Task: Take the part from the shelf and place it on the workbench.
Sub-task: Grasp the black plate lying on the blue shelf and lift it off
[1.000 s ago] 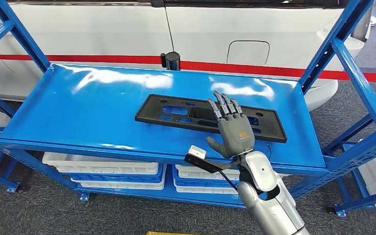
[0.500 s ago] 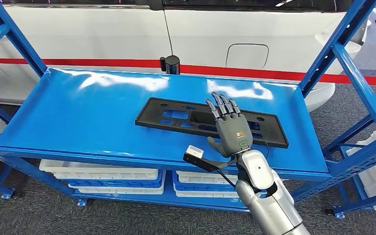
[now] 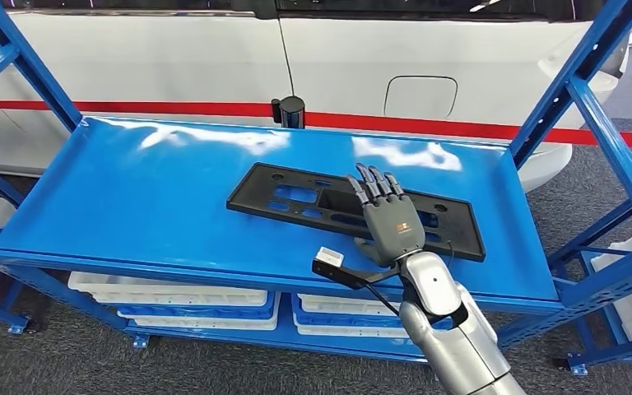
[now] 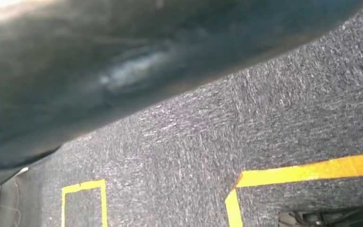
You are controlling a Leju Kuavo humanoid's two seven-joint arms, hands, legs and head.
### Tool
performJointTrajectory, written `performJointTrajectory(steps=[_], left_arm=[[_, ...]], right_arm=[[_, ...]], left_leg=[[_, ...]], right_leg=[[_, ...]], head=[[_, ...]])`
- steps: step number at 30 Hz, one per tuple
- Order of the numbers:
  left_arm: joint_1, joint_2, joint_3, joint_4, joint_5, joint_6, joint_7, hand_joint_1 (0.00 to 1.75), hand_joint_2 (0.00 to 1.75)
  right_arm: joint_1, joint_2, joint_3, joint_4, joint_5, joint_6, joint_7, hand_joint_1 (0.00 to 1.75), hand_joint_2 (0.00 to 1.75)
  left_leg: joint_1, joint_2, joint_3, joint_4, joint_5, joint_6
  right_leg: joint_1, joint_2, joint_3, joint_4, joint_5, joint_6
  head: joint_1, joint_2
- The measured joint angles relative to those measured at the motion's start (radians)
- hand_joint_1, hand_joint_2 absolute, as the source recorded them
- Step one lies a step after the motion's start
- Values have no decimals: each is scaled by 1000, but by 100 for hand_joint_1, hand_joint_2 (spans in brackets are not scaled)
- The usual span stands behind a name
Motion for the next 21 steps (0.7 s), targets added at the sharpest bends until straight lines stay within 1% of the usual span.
performJointTrajectory(steps=[1, 2, 3, 5, 6, 7, 8, 9, 10, 11, 12, 13, 14, 15, 16, 17, 18, 19, 21], left_arm=[[0, 0, 1, 0, 0, 0, 0, 0, 0], [0, 0, 2, 0, 0, 0, 0, 0, 0], [0, 0, 2, 0, -1, 0, 0, 0, 0], [0, 0, 4, 0, -6, -1, 1, 0, 0], [0, 0, 6, 0, -9, -2, 1, 0, 0], [0, 0, 8, 0, -12, -2, 2, 0, 0], [1, 0, 11, 0, -15, -3, 3, 0, 0], [1, 0, 13, 0, -18, -3, 3, 0, 0], [1, 0, 15, 0, -20, -4, 4, 0, 0], [0, 0, 18, 0, -21, -6, 4, 0, 0], [-2, 0, 20, 0, -23, -8, 4, 0, 0], [-3, 0, 23, 0, -26, -11, 4, 0, 0], [-5, 0, 26, 0, -29, -14, 4, 0, 0], [-5, 0, 28, 0, -32, -16, 4, 0, 0], [-6, -1, 30, 0, -35, -17, 5, 0, 0], [-6, -2, 32, 0, -37, -18, 6, 0, 0], [-7, -2, 35, 0, -39, -18, 7, 0, 0], [-7, -2, 38, 0, -39, -18, 9, 0, 0], [-8, -2, 45, 0, -40, -18, 10, 0, 0]], right_arm=[[0, 0, 0, 1, 1, 1, 0, 0, 175], [-1, 0, 0, 2, 2, 3, 0, 0, 175], [-2, 0, 0, 3, 3, 10, 2, 0, 175], [-3, -1, 1, 12, 7, 33, 6, 0, 175], [-4, -1, 2, 20, 7, 48, 9, 0, 175], [-5, -1, 3, 30, 6, 61, 11, 0, 175], [-9, -2, 5, 40, 5, 73, 13, 0, 175], [-15, -3, 6, 50, 3, 85, 15, 0, 175], [-23, -4, 7, 59, 2, 96, 20, 0, 175], [-32, -5, 8, 70, 2, 110, 26, 38, 175], [-42, -7, 9, 82, 3, 124, 34, 81, 175], [-52, -10, 9, 96, 3, 139, 43, 125, 175], [-62, -13, 10, 111, 4, 154, 53, 168, 175], [-72, -16, 11, 127, 6, 170, 66, 174, 175], [-82, -18, 12, 145, 10, 185, 83, 175, 175], [-93, -20, 13, 166, 14, 196, 98, 175, 175], [-104, -22, 14, 189, 18, 201, 110, 175, 175], [-114, -24, 14, 212, 20, 201, 118, 175, 175], [-125, -27, 15, 250, 21, 193, 123, 175, 175]], left_leg=[[2, 1, -1, 3, -4, -5], [2, 3, -7, 20, -16, -10], [3, 5, -23, 58, -37, -14], [3, 8, -85, 186, -96, -20], [4, 8, -119, 247, -115, -22], [4, 8, -141, 281, -119, -22], [4, 9, -143, 275, -102, -22], [4, 10, -125, 229, -69, -21], [4, 11, -93, 158, -30, -19], [4, 12, -58, 88, -2, -16], [3, 12, -33, 37, 13, -13], [1, 11, -19, 10, 16, -8], [-2, 10, -15, 4, 11, -2], [-2, 10, -13, 2, 11, 5], [-1, 10, -8, 0, 12, 12], [1, 11, -2, -3, 13, 19], [4, 12, 2, -5, 15, 25], [5, 12, 3, -6, 16, 29], [5, 12, 2, -6, 17, 33]], right_leg=[[-3, 0, 3, -3, 2, -7], [-6, 0, 8, -5, 3, -13], [-9, 0, 13, -8, 2, -18], [-9, -1, 19, -8, -2, -26], [-8, -1, 21, -8, -4, -28], [-7, -1, 23, -8, -5, -30], [-6, 0, 26, -8, -7, -31], [-7, 2, 30, -8, -9, -30], [-7, 4, 35, -7, -12, -28], [-4, 6, 38, -6, -16, -23], [-2, 7, 41, -6, -19, -18], [1, 8, 41, -6, -22, -13], [3, 8, 41, -8, -24, -8], [2, 8, 40, -10, -25, -4], [0, 7, 41, -8, -28, 1], [0, 6, 36, 5, -35, 5], [-1, 6, 22, 38, -51, 6], [-3, 5, -5, 93, -75, 6], [-5, 4, -82, 234, -129, 5]], head=[[0, 0], [-1, 0], [-2, 0], [-4, 0], [-4, 0], [-4, 0], [-5, 0], [-5, 0], [-5, 0], [-5, 0], [-5, 0], [-4, 0], [-4, 0], [-4, 0], [-4, 0], [-3, 0], [-1, 0], [1, 0], [3, 0]])
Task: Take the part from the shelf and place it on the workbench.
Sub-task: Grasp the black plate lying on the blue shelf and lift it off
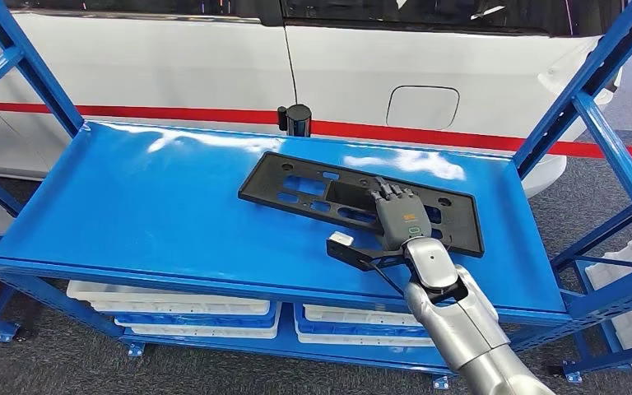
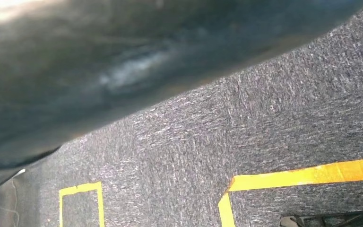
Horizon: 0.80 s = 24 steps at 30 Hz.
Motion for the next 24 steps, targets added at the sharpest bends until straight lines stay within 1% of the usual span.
performJointTrajectory(steps=[1, 2, 3, 4, 5, 6, 7, 8, 9, 11, 12, 13, 14, 15, 16, 17, 18, 19, 20, 21, 22, 23, 24], left_arm=[[0, 0, 3, 0, 0, 0, 0, 0, 0], [0, 0, 6, 0, 0, 0, 0, 0, 0], [0, 0, 8, 0, 0, -1, 0, 0, 0], [0, -1, 11, 0, 0, -1, 0, 0, 0], [0, -3, 12, 0, 0, -1, 0, 0, 0], [-1, -4, 14, 0, 0, -1, 0, 0, 0], [-1, -5, 15, 0, 0, -1, 0, 0, 0], [-1, -7, 16, 0, 0, -1, 0, 0, 0], [-1, -7, 17, 0, 0, -1, 0, 0, 0], [0, -7, 19, 0, 0, -1, 0, 0, 0], [0, -7, 21, 0, 0, -1, 0, 0, 0], [0, -7, 23, 0, 0, -1, 0, 0, 0], [0, -7, 24, 0, -1, -2, -1, 0, 0], [1, -7, 26, 0, -1, -2, -1, 0, 0], [1, -7, 27, 0, -3, -2, -1, 0, 0], [2, -7, 29, 0, -4, -2, -3, 0, 0], [3, -7, 32, 0, -7, -2, -9, 0, 0], [4, -7, 35, 0, -9, -2, -17, 0, 0], [4, -7, 38, 0, -10, -2, -27, 0, 0], [4, -8, 41, 0, -11, -2, -37, 0, 0], [4, -10, 43, 0, -12, -2, -44, 0, 0], [3, -12, 45, 0, -12, -3, -48, 0, 0], [3, -14, 47, 0, -12, -3, -53, 0, 0]], right_arm=[[-3, -1, 0, 12, 0, -4, 1, 175, 175], [-6, 0, 0, 21, 1, -7, 2, 175, 175], [-10, 0, 1, 27, 1, -9, 3, 175, 175], [-14, 0, 1, 31, 1, -11, 3, 175, 175], [-16, 0, 1, 34, 0, -12, 4, 175, 175], [-17, 0, 0, 36, 0, -13, 4, 175, 175], [-18, 1, 0, 38, -1, -14, 5, 175, 175], [-19, 2, 0, 40, 0, -15, 5, 175, 175], [-21, 3, 1, 41, 0, -15, 5, 175, 175], [-21, 5, 1, 42, 0, -15, 5, 175, 175], [-22, 6, 1, 43, 0, -16, 5, 175, 175], [-21, 7, 1, 43, 0, -17, 5, 175, 175], [-20, 8, 2, 44, 0, -19, 5, 175, 175], [-18, 9, 2, 45, 0, -22, 5, 175, 175], [-16, 10, 2, 45, 0, -25, 6, 175, 175], [-13, 11, 2, 45, 1, -30, 6, 175, 175], [-10, 12, 1, 44, 1, -37, 6, 175, 175], [-4, 13, 0, 41, 1, -46, 7, 175, 175], [4, 13, -2, 34, -2, -57, 8, 175, 175], [14, 14, -7, 22, -6, -70, 7, 175, 175], [25, 14, -12, 8, -11, -81, 5, 175, 175], [34, 15, -17, -5, -15, -89, 3, 175, 175], [46, 15, -22, -23, -21, -98, -4, 175, 175]], left_leg=[[0, 0, 0, 0, -1, 0], [0, -1, 1, 0, -1, 0], [0, -1, 2, 0, -2, 0], [-1, -2, 3, 0, -2, 0], [-1, -3, 5, 0, -2, -2], [-3, -5, 5, 0, -4, -5], [-4, -7, 6, 0, -6, -10], [-5, -9, 7, -1, -8, -16], [-5, -11, 9, -3, -10, -23], [-3, -11, 12, 0, -15, -35], [-3, -9, 6, 19, -28, -40], [-2, -7, -8, 56, -51, -45], [-1, -5, -35, 114, -82, -49], [1, -3, -68, 182, -115, -54], [3, -2, -98, 238, -136, -58], [5, -1, -117, 266, -138, -63], [7, -1, -116, 255, -120, -66], [11, 0, -94, 204, -85, -70], [15, 0, -61, 134, -49, -74], [17, -1, -32, 73, -23, -75], [19, -4, -12, 32, -9, -72], [19, -6, -3, 15, -6, -67], [18, -8, -4, 15, -7, -59]], right_leg=[[-1, 0, -29, 48, -13, 3], [-1, 0, -38, 58, -10, 10], [-1, 0, -25, 21, 10, 18], [0, -1, 10, -52, 38, 24], [2, -2, 48, -132, 66, 24], [5, -3, 79, -198, 87, 20], [7, -4, 98, -237, 100, 12], [10, -4, 102, -250, 106, 3], [12, -4, 103, -252, 109, -3], [6, -3, 118, -262, 121, -17], [2, -4, 127, -268, 127, -22], [-3, -4, 136, -274, 133, -26], [-4, -6, 139, -276, 135, -27], [-5, -7, 141, -276, 134, -28], [-6, -7, 142, -275, 133, -29], [-6, -7, 144, -275, 131, -29], [-8, -5, 145, -273, 129, -27], [-10, -3, 148, -271, 126, -23], [-12, -1, 149, -266, 120, -17], [-11, 1, 148, -260, 114, -9], [-10, 2, 146, -254, 107, -2], [-7, 2, 142, -250, 102, 3], [-5, 3, 139, -249, 99, 6]], head=[[0, 0], [0, 0], [0, 0], [0, 0], [0, 0], [0, 0], [-1, 0], [-1, 0], [-1, 0], [-2, 0], [-3, 0], [-5, 0], [-7, 0], [-9, 0], [-10, 0], [-10, 0], [-10, 0], [-10, 0], [-10, 0], [-12, 0], [-12, 0], [-12, 0], [-11, 0]])
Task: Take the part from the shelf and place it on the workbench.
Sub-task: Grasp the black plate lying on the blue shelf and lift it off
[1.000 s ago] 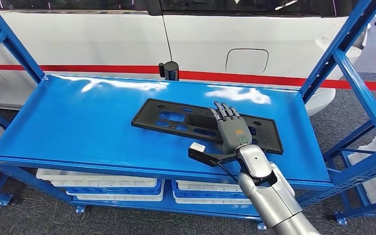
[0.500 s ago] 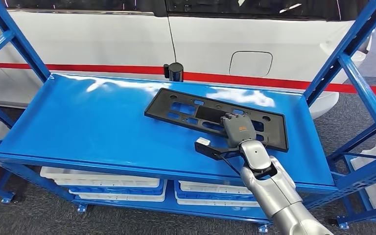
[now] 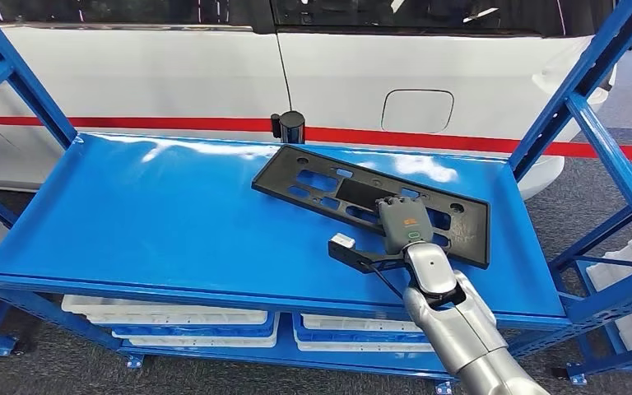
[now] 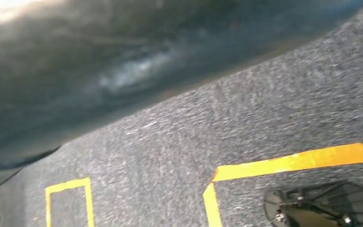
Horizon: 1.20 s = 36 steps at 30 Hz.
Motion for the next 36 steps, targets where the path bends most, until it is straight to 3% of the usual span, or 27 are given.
performJointTrajectory(steps=[1, 5, 11, 14, 16, 18, 36], left_arm=[[0, -1, 3, 0, 0, 0, -4, 0, 0], [2, -3, 18, 0, -4, -8, -30, 0, 175], [9, -3, 32, 0, -21, -27, -53, 0, 175], [10, -3, 39, 0, -21, -33, -65, 0, 175], [10, -3, 42, 0, -21, -34, -72, 0, 87], [10, -3, 45, 0, -21, -34, -74, 0, 0], [9, -11, 69, 0, -24, -39, -77, 0, 0]], right_arm=[[13, 0, -3, -18, -5, -8, -8, 175, 175], [105, 0, -10, -161, -26, -76, -68, 175, 175], [224, -4, -12, -411, -24, -169, -129, 175, 175], [260, -12, -12, -491, -29, -185, -143, 175, 175], [280, -17, -13, -530, -35, -190, -148, 175, 175], [292, -20, -13, -556, -38, -192, -151, 175, 175], [343, -38, -13, -652, -69, -231, -180, 175, 175]], left_leg=[[1, 0, 0, -1, 1, 5], [-1, -2, -6, -2, 4, 12], [-11, -8, -14, -1, 2, 21], [-12, -7, -15, 0, 1, 22], [-11, -7, -14, -1, 1, 23], [-11, -6, -13, -1, 1, 23], [-6, -4, -11, -4, 2, 22]], right_leg=[[0, 0, 0, -1, -1, -1], [0, -1, 1, -12, 5, -15], [-5, -3, 4, -17, 8, -10], [-5, -3, 4, -17, 6, 6], [-5, -3, 3, -17, 5, 13], [-4, -3, 2, -16, 5, 14], [0, -3, -1, -9, 4, 12]], head=[[1, 0], [5, 0], [4, 0], [4, 0], [4, 0], [4, 0], [4, 0]])
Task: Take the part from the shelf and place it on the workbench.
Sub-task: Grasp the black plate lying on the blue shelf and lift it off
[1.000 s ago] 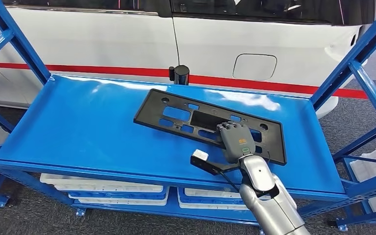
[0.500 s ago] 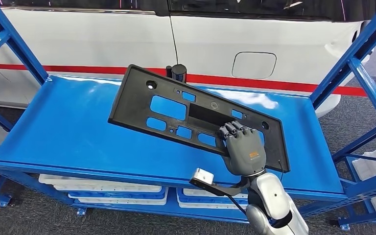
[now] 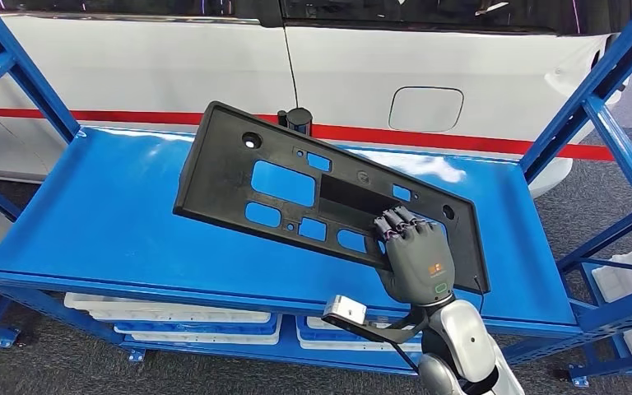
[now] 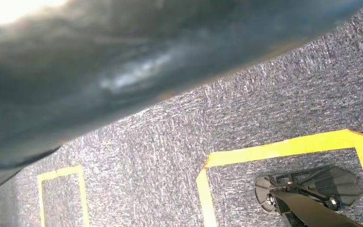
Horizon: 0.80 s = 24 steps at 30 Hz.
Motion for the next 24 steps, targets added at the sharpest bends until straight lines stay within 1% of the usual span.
performJointTrajectory(steps=[8, 17, 22, 24], left_arm=[[0, 0, 11, 0, -9, 0, -6, 0, 0], [0, -1, 26, 0, -14, -8, -9, 0, 0], [0, 0, 27, 0, -17, -9, -6, 0, 0], [0, 1, 27, 0, -18, -9, -4, 0, 0]], right_arm=[[17, -3, 0, -13, -52, -2, -15, 175, 175], [67, -4, 4, -41, -39, -27, -27, 175, 175], [73, -5, 6, -47, -40, -30, -27, 175, 175], [73, -5, 5, -51, -41, -31, -27, 175, 175]], left_leg=[[0, 0, 0, 0, 0, 0], [0, 0, 0, 0, 0, 0], [-6, 0, 0, 2, -3, 4], [-9, 0, 0, 2, -4, 8]], right_leg=[[0, 0, 0, 0, 0, 0], [0, 0, -1, 0, 0, 0], [-4, 0, 1, -2, 0, 1], [-8, 0, 1, -3, 0, 3]], head=[[0, 0], [0, 0], [0, 0], [0, 0]])
